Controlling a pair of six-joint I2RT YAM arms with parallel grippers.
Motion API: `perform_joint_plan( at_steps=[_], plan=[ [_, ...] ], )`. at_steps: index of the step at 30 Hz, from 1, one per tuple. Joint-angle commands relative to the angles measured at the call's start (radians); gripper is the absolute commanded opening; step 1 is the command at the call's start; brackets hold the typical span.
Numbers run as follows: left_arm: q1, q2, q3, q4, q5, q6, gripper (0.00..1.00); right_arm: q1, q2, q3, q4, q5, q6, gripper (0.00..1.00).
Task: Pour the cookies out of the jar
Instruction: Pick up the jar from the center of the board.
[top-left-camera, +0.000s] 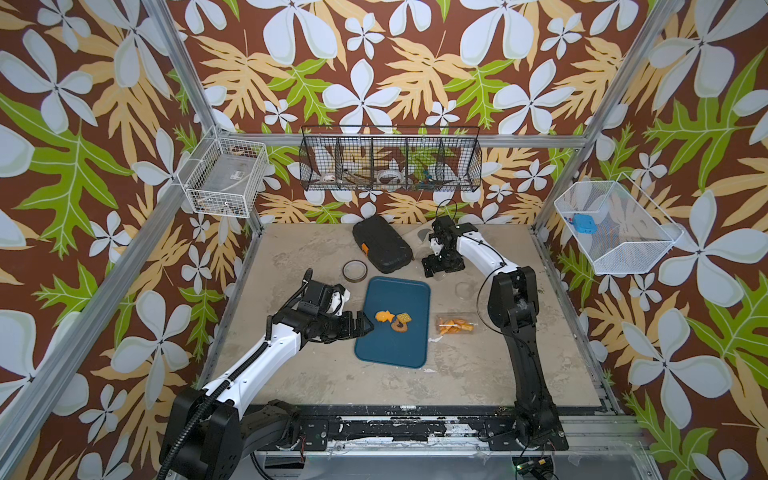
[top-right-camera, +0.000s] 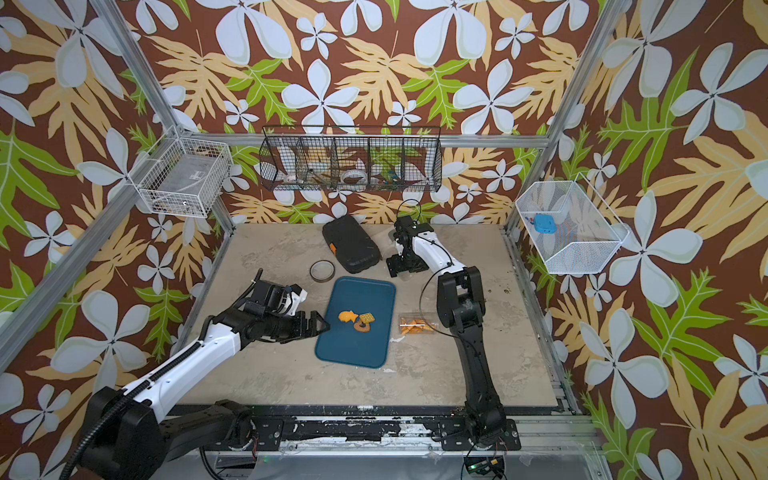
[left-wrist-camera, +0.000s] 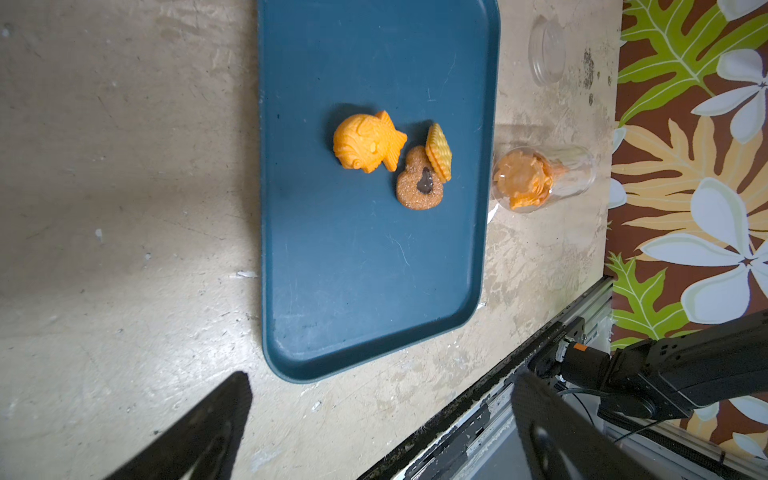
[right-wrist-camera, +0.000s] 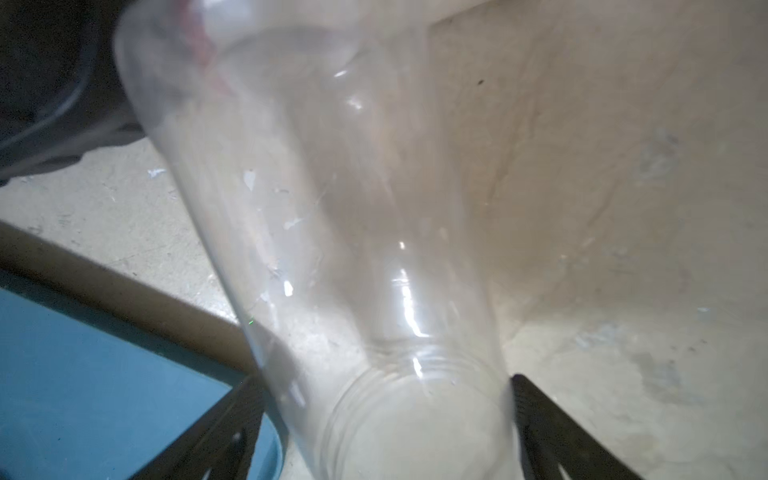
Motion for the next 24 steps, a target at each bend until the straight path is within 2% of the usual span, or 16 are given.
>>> perform_joint_plan(
  at_steps=[1, 4, 11, 16, 20, 24],
  plan=[
    [0.0, -0.005, -0.01, -0.005, 0.015, 0.002, 1.0, -0.002, 0.003, -0.01, 0.054, -0.025, -0.012, 0.91],
    [0.0, -0.009, -0.017, -0.012, 0.01, 0.002, 1.0, -0.004, 0.019, -0.001, 0.054, -0.026, -0.013, 0.87],
    [0.0, -0.004, -0.012, -0.015, 0.004, -0.001, 1.0, -0.004, 0.001, -0.034, 0.094, -0.036, -0.02, 0.7],
    [0.0, -0.003, 0.02, -0.031, -0.025, 0.017, 1.0, -0.004, -0.035, -0.03, 0.025, -0.065, -0.007, 0.65],
    [0.001, 0.008, 0.065, -0.031, -0.049, 0.045, 1.0, -0.004, -0.158, -0.14, 0.021, -0.185, 0.053, 0.63],
    [0.0, 0.013, 0.113, -0.01, -0.064, 0.069, 1.0, -0.004, -0.316, -0.329, 0.084, -0.416, 0.11, 0.61]
  ],
)
